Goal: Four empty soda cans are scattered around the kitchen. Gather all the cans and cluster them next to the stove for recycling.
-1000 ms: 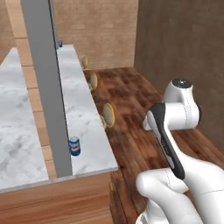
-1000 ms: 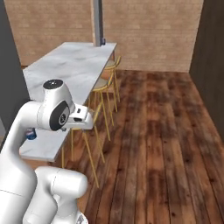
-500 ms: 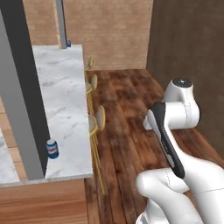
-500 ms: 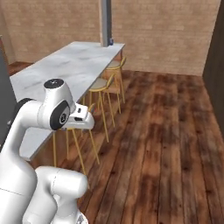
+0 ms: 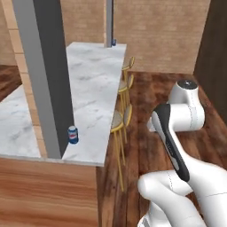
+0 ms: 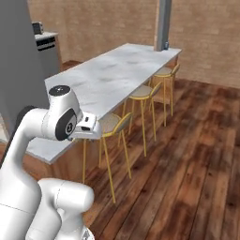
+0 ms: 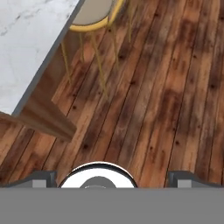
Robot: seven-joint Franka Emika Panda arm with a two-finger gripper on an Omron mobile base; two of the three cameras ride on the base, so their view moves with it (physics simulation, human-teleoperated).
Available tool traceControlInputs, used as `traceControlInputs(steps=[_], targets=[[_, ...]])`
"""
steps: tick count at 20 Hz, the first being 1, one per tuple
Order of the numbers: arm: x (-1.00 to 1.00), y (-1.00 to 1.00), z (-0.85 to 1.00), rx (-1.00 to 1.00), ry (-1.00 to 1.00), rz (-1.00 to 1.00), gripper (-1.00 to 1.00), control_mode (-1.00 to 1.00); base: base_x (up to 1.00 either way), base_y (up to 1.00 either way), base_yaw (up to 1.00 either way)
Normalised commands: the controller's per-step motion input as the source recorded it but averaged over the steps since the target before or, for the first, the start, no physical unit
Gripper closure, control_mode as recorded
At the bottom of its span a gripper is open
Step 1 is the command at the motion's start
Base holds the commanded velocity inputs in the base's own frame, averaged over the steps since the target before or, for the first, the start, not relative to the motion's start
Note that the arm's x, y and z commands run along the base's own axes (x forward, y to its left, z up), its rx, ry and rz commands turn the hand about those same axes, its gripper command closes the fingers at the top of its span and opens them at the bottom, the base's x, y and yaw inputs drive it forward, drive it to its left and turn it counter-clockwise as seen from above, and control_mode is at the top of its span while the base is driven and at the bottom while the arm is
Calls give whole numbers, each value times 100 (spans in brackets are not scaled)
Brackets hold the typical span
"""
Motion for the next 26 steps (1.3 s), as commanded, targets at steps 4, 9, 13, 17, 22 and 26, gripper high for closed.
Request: traceControlInputs(steps=[4,9,13,17,22,26], targets=[[0,0,0,0,0,0,-100,100,0,-9,48],[0,0,0,0,0,0,-100,100,0,-31,43],[0,0,0,0,0,0,-100,100,0,-28,45],[0,0,0,0,0,0,-100,100,0,-39,39],[0,0,0,0,0,0,-100,100,-4,-42,39],[0,0,0,0,0,0,-100,100,7,-61,28]])
